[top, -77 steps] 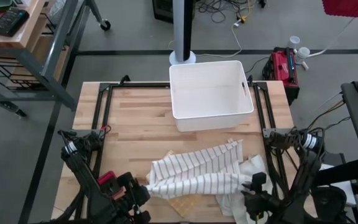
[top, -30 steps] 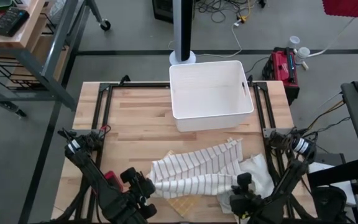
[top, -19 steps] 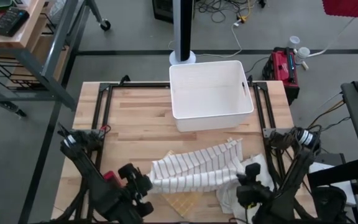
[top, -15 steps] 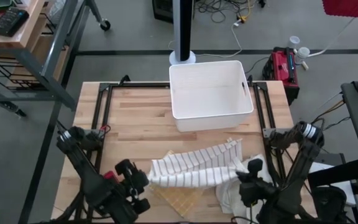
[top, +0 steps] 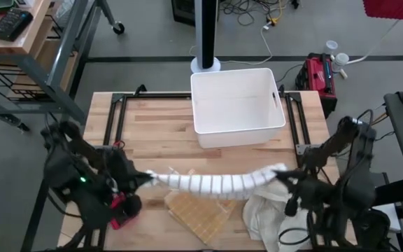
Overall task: Fold towel
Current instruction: Fold the brown patterned towel
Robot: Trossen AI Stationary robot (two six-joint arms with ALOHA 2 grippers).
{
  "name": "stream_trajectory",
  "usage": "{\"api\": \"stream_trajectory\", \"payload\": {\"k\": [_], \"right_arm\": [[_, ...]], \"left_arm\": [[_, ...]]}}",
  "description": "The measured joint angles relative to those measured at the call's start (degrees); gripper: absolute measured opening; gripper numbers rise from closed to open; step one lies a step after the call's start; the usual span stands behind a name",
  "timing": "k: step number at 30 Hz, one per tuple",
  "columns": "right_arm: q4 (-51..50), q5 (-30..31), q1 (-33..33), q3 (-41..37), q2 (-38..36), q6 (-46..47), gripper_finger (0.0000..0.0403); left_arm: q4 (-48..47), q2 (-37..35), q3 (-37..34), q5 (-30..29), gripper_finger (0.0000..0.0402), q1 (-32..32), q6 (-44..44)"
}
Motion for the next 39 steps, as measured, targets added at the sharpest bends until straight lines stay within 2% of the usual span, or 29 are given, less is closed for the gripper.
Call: {"api": "stream_trajectory", "payload": {"k": [4,9,12,15,18,20,23,26,29,33,36,39], "right_arm": [[0.80,3.68,0.30,5.63,-3.47,-3.21,0.0000],[5.11,2.47,0.40,11.88,-4.25,-11.08,0.0000],[9.69,-2.82,1.41,16.05,-4.26,-16.40,0.0000],[15.61,-6.58,2.37,19.51,-3.77,-22.33,0.0000],[21.40,-9.25,2.84,22.35,-3.02,-28.52,0.0000],[23.97,-11.09,2.81,23.88,-2.95,-31.03,0.0000],[24.00,-11.93,2.81,25.42,-2.97,-32.14,0.0000],[22.05,-11.53,2.70,25.78,-3.07,-31.70,0.0000],[17.56,-10.50,1.66,25.09,-3.15,-27.23,0.0000],[8.10,-11.55,1.04,22.20,-2.49,-15.27,0.0000],[7.80,-16.22,1.30,19.76,-1.34,-9.87,0.0000],[13.22,-19.88,3.38,18.64,0.25,-9.66,0.0000]], "left_arm": [[0.07,-3.33,0.02,-2.19,0.0000,-0.63,0.35],[3.70,-4.51,0.00,-1.83,0.0000,-1.28,0.68],[10.98,-4.78,0.00,1.15,0.0000,-2.26,4.49],[22.15,-4.78,0.00,3.02,0.0000,-3.98,10.60],[33.32,-4.75,0.62,3.21,0.0000,-6.26,19.95],[36.86,-4.56,1.95,2.34,0.0000,-7.70,24.41],[35.30,-4.50,3.73,-0.11,0.0000,-9.28,25.41],[28.08,-4.68,4.69,-3.73,0.0000,-9.87,21.68],[16.11,-5.24,4.89,-4.48,0.0000,-9.79,11.15],[2.65,-5.18,3.16,-4.49,0.0000,-8.97,-5.52],[3.67,-4.34,1.77,-2.67,0.0000,-9.10,-8.09],[11.82,-3.25,1.38,0.02,0.0000,-10.06,-5.30]]}}
